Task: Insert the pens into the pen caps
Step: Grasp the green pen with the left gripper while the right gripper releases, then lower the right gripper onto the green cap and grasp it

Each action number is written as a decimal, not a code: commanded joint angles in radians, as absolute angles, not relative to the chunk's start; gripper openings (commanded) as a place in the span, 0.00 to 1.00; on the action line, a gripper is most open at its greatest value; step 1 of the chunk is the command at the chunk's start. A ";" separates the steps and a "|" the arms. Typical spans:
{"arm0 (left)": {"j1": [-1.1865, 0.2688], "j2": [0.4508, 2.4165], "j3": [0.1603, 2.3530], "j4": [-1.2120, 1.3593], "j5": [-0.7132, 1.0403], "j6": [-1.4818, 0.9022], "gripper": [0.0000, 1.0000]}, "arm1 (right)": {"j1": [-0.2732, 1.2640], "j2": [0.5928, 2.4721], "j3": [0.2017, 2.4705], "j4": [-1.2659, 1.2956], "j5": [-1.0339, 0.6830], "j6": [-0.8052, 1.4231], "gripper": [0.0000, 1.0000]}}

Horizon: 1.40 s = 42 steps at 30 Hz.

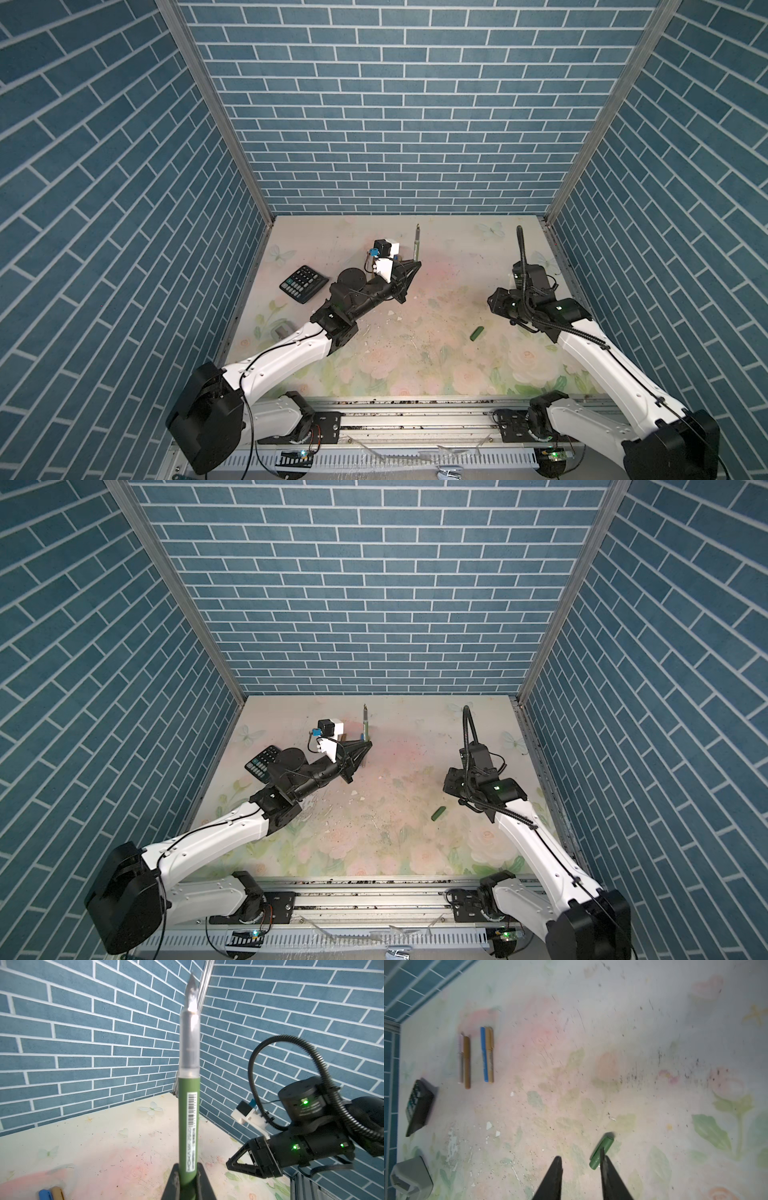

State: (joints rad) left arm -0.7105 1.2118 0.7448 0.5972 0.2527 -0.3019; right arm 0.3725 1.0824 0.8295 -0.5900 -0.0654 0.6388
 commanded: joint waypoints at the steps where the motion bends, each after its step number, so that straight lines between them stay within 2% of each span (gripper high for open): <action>1: -0.716 1.198 0.757 0.648 0.248 -0.296 0.00 | 0.363 1.168 0.804 -0.612 -0.147 0.643 0.30; 13: -0.749 1.207 0.777 0.614 0.285 -0.311 0.00 | 0.360 1.386 0.703 -0.449 -0.184 0.726 0.24; 27: -0.759 1.204 0.782 0.599 0.291 -0.315 0.00 | 0.360 1.396 0.689 -0.458 -0.167 0.733 0.29; 42: -0.761 1.212 0.785 0.589 0.293 -0.312 0.00 | 0.362 1.455 0.680 -0.422 -0.189 0.713 0.21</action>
State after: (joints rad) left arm -0.7536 1.2106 0.7551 0.5873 0.2817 -0.3099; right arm 0.3634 1.4380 0.6960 -0.4194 -0.1879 0.7097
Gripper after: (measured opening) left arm 0.133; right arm 0.214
